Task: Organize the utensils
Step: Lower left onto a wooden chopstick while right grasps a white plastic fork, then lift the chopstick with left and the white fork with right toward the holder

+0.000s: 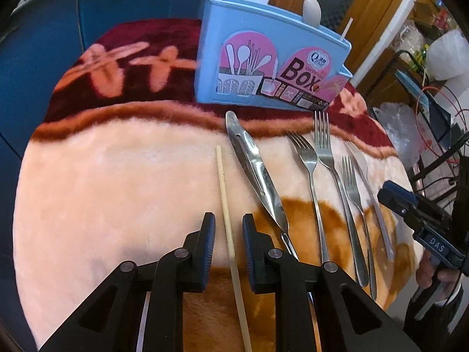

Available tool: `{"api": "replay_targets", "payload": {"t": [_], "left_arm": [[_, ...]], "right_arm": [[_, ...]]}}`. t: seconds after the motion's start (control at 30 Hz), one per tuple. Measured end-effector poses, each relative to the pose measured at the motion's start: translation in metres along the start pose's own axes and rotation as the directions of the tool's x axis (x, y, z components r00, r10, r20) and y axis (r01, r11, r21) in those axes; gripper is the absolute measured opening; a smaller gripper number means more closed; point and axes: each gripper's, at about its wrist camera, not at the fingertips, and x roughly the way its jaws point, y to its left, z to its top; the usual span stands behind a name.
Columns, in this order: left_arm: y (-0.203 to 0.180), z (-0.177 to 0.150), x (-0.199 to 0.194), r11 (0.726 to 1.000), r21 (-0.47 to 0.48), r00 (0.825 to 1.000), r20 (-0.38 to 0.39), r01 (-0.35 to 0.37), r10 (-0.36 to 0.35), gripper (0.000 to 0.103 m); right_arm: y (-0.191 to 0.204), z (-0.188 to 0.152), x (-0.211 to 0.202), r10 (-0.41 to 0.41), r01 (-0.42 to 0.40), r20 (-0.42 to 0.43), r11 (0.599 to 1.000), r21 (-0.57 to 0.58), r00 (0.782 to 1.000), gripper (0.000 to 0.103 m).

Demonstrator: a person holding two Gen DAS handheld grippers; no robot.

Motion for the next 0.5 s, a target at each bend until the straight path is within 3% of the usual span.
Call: {"api": "replay_targets", "payload": {"t": [0.3,0.33,0.5], "left_arm": [[-0.004,0.010,0.006,0.998,0.057,0.997,-0.081,-0.011,0.016,0.019],[-0.005,0.010,0.006,0.997,0.072,0.996,-0.084,-0.019,0.025,0.015],[0.001,0.015,0.006,0.999,0.043,0.997,-0.081,0.010,-0.006,0.005]], "right_arm": [[0.008,0.007,0.018,-0.035,0.029,-0.087,0.998,-0.064,0.996,0.032],[0.008,0.008,0.018,-0.038,0.032,-0.088,0.997,-0.068,0.995,0.030],[0.000,0.011,0.019,-0.016,0.013,-0.082,0.999,-0.037,0.997,0.012]]}}
